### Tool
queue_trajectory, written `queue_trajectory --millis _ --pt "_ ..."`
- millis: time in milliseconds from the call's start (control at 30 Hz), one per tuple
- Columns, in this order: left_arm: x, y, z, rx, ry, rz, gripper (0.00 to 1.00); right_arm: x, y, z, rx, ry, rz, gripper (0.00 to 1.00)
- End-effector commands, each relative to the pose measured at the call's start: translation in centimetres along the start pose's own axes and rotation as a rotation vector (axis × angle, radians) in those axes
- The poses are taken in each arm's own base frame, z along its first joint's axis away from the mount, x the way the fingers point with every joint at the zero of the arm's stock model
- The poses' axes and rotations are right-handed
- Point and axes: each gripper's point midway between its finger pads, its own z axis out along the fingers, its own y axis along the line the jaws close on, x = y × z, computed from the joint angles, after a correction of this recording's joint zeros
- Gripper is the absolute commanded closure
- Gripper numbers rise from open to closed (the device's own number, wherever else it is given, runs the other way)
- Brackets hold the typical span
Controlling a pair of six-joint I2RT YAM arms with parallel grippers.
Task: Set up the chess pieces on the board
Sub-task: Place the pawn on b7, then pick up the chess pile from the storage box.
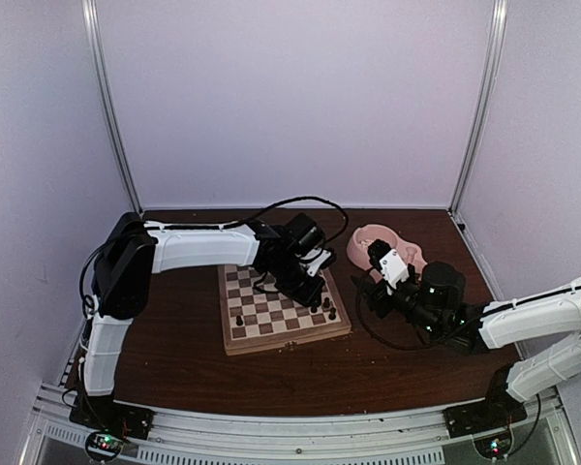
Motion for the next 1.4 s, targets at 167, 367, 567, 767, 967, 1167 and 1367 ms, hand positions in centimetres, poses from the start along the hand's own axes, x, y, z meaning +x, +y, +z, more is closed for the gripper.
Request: queue_trajectory --millis 167,367,567,767,967,1167,1367 --pt "-1.2 -0.9 0.1 0.023 -0.035 0.02 0.84 -0.4 0.0 0.2 -0.007 -0.009 0.005 0.44" --pt "-2.1 -0.8 -0.8 0.0 -0.066 0.031 0.6 -0.4 0.1 0.3 -0.01 -0.003 0.003 0.44" --pt "-3.9 -1.2 -4.3 -0.031 -0.156 0.056 0.51 -0.3 0.0 0.6 -0.046 0.04 0.038 0.41" --pt "-5.0 -1.4 -9.7 -0.07 -0.287 0.072 0.44 -0.1 -2.5 0.5 0.043 0.04 0.105 0.42" --pt "-4.7 -1.1 -14.4 -0.109 -0.383 0.078 0.43 0.7 -4.5 1.0 0.146 0.057 0.15 0.39" --pt "-3.4 -0.3 -16.6 -0.144 -0.428 0.075 0.41 1.3 -5.2 1.6 0.195 0.088 0.15 0.33" --pt "-3.1 -0.3 -18.0 -0.149 -0.448 0.08 0.4 1.2 -5.6 1.3 0.215 0.086 0.153 0.31"
